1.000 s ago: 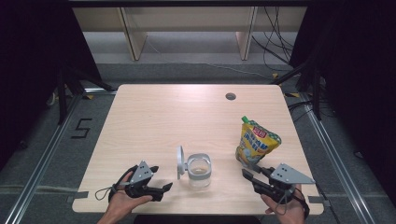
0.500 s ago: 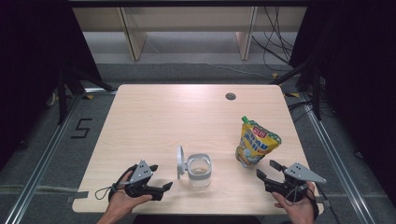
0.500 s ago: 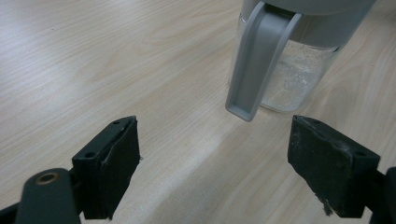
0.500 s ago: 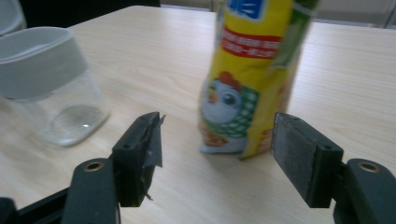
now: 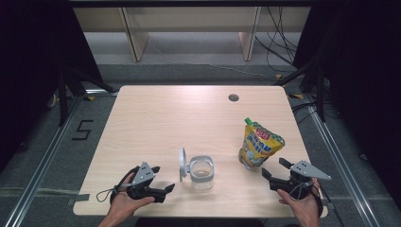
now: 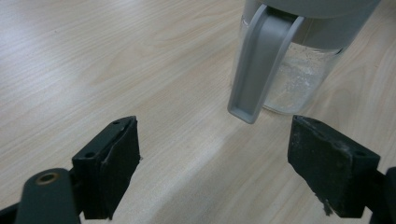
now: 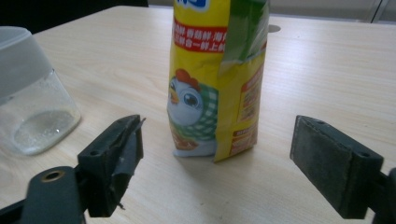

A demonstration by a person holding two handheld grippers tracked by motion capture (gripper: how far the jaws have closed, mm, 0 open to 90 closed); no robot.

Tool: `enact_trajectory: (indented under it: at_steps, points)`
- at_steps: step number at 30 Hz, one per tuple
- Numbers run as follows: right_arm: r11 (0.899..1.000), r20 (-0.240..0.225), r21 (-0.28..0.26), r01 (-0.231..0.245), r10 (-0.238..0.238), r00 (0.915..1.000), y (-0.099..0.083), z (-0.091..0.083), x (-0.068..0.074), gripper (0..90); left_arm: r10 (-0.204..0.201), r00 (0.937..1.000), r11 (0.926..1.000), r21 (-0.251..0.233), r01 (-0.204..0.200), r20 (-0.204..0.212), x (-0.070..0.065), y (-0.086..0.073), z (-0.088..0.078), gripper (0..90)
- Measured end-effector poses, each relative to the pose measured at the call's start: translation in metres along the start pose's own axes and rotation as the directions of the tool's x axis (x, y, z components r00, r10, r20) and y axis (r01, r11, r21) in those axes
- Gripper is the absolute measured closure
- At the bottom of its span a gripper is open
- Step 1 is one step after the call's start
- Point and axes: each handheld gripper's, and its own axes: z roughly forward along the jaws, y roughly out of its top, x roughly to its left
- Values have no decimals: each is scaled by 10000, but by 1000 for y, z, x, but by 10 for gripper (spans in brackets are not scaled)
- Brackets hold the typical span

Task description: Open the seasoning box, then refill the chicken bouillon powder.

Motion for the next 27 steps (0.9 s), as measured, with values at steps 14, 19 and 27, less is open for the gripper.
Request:
enact_trajectory:
  at_steps: [14,19,27]
  points:
    - [9976,-62,62,683,-683,9976,0,18,-11,158,-130,9999,9999,-95,130,-37,-2,0,-1,166]
    - [9968,-205,127,787,-784,9967,0,26,-10,159,154,9998,9999,31,-154,-86,2,-1,0,166]
    - [9976,-35,-146,673,-673,9977,1,38,-15,158,159,9998,9999,0,-159,-127,0,-1,-1,166]
